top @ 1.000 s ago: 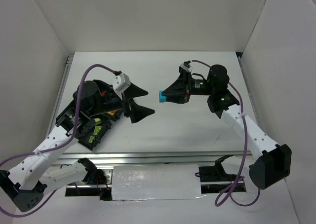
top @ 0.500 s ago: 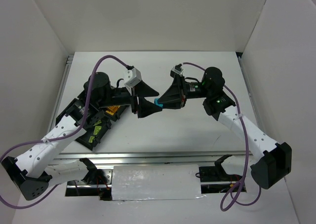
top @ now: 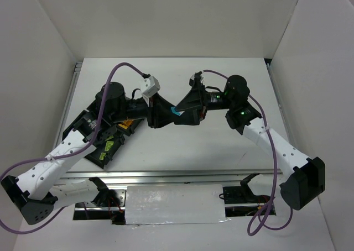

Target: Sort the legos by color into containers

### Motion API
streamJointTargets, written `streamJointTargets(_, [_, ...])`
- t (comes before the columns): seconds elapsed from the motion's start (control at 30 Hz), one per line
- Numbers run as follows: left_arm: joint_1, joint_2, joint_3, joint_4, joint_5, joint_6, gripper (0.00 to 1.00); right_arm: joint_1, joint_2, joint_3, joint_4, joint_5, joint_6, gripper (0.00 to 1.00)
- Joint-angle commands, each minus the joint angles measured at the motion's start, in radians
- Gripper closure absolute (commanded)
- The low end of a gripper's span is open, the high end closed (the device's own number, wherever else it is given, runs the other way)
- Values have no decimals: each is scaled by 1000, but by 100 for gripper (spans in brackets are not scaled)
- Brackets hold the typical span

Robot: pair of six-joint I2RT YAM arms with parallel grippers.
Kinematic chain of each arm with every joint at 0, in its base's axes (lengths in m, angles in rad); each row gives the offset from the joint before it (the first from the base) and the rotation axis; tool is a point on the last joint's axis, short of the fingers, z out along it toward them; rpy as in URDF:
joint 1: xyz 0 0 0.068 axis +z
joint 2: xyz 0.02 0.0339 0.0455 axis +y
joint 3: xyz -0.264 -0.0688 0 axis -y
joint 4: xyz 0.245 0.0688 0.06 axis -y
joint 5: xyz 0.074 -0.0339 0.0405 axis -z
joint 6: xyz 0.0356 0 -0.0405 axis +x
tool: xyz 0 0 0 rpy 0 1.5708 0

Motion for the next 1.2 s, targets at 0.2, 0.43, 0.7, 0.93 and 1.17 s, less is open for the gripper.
streamJointTargets(0.2, [114,24,31,-251,-611,9,100,-177,-6,-100,-209,64,-278,0])
streamJointTargets(0.43, [624,149,40,-604,-1103,-318,100,-208,-3,-23,-613,222,-634,0])
streamJointTargets(0.7, [875,365,14,-621,-1194,-439,100,-208,-9,-25,-660,233,-698,0])
streamJointTargets(0.93, [882,442,43,-633,-1237,-465,30,-208,-23,-4,-714,225,-749,0])
streamJointTargets(1.17, [885,349,74,-647,-1171,-427,0,-208,-30,58,-801,266,-807,0])
